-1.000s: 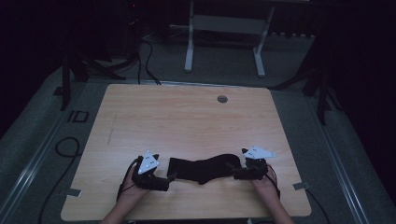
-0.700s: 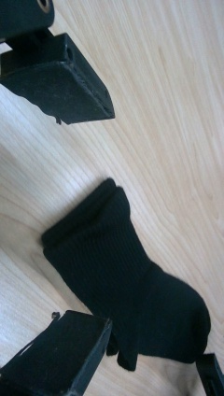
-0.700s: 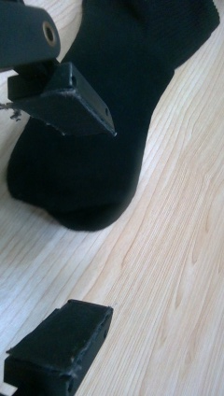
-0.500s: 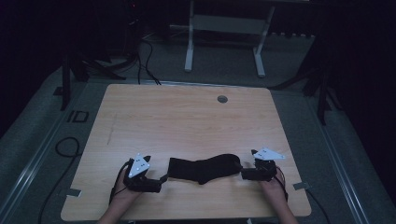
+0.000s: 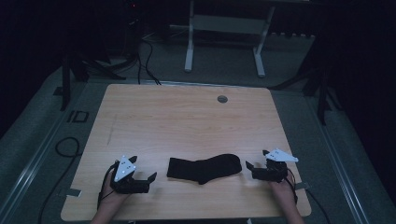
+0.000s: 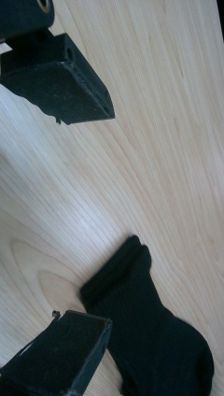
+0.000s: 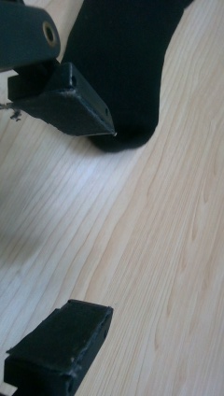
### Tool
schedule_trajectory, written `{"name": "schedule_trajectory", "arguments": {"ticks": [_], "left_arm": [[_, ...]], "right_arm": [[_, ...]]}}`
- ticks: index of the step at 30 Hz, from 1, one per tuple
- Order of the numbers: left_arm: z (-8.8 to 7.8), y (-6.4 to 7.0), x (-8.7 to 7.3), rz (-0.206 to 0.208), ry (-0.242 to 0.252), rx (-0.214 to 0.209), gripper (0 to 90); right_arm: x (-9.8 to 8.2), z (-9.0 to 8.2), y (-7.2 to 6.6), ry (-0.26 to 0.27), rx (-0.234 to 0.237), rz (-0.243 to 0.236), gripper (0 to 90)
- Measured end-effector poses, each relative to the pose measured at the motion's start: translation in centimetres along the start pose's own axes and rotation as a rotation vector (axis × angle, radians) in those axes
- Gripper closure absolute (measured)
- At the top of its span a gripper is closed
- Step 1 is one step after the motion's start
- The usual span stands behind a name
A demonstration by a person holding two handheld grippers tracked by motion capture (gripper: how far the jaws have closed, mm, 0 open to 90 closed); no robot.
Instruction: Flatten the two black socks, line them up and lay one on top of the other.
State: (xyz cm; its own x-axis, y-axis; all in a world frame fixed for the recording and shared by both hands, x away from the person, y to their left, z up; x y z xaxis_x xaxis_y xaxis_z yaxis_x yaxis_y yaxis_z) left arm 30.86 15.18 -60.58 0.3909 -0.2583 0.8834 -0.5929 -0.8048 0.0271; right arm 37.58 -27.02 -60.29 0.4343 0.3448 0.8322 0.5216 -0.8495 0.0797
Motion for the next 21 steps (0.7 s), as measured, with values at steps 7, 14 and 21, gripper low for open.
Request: {"name": "schedule_trajectory", "arguments": {"ticks": [7,14,21], "left_arm": [[-1.4,-1.2,-1.0,-0.02,-0.009,0.03,3.0],[-2.7,-2.4,-1.7,-0.046,-0.003,0.066,3.0],[-3.7,-3.2,-2.3,-0.077,0.008,0.087,3.0]], "right_arm": [[-0.8,-0.7,1.3,0.001,-0.023,0.029,10.7],[-1.6,-1.6,2.6,0.001,-0.053,0.06,10.7],[-2.1,-2.5,3.8,0.015,-0.096,0.095,12.7]]}}
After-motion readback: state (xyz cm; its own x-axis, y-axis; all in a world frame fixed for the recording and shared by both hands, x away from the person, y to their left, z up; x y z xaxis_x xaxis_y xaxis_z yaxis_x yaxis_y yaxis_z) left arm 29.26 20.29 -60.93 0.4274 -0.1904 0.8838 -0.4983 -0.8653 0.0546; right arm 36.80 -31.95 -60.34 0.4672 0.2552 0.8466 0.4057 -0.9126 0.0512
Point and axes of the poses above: each handheld gripper's, and its own axes: z roughly forward along the jaws, x roughly out of its top, y roughly to its right, the point moved 9 cm from there along z, roughly forward along the jaws, and after that the axes turned 3 degrees about -x, right-handed, at the moved point
